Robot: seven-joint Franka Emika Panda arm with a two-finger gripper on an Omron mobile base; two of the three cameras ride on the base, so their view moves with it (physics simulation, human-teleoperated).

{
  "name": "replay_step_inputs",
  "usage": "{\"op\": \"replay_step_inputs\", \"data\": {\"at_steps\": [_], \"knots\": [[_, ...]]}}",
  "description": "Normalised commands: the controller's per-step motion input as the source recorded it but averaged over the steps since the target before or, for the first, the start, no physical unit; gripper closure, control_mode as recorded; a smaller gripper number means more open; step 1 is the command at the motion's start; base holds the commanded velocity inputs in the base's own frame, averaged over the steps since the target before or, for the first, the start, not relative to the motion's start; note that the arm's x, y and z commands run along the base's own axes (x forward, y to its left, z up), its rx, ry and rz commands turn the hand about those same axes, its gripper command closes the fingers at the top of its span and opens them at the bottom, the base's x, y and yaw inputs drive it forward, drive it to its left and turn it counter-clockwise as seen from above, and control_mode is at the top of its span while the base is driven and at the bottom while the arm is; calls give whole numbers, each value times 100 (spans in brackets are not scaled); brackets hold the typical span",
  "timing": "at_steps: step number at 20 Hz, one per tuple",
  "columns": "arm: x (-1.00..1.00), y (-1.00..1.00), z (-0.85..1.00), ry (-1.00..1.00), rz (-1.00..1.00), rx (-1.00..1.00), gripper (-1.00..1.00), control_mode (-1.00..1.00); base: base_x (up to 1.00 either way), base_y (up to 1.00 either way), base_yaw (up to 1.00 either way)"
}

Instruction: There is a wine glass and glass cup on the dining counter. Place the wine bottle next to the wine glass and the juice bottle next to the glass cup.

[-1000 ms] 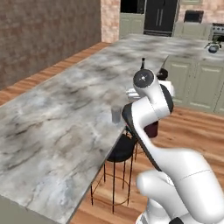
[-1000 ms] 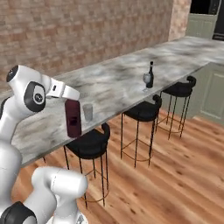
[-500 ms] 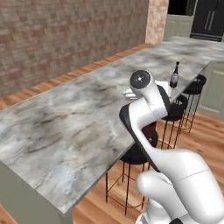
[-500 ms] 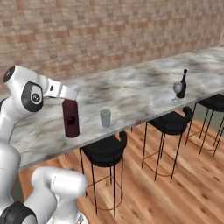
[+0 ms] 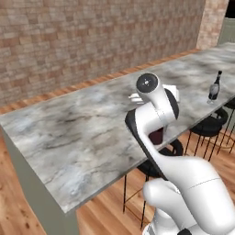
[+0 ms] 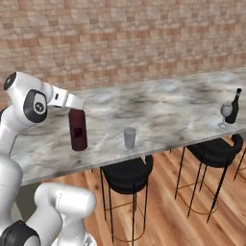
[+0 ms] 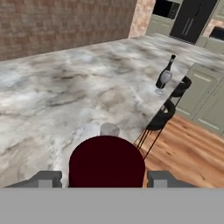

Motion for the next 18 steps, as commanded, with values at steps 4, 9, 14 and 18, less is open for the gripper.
{"op": "replay_step_inputs", "data": {"at_steps": [4,9,14,18], "knots": [[0,0,0,0,0,0,100,100,27,-20,17],[0,0,0,0,0,0,100,100,9,-2,2],[0,0,0,0,0,0,100,100,1,0,0],[0,0,0,0,0,0,100,100,0,0,0]]}}
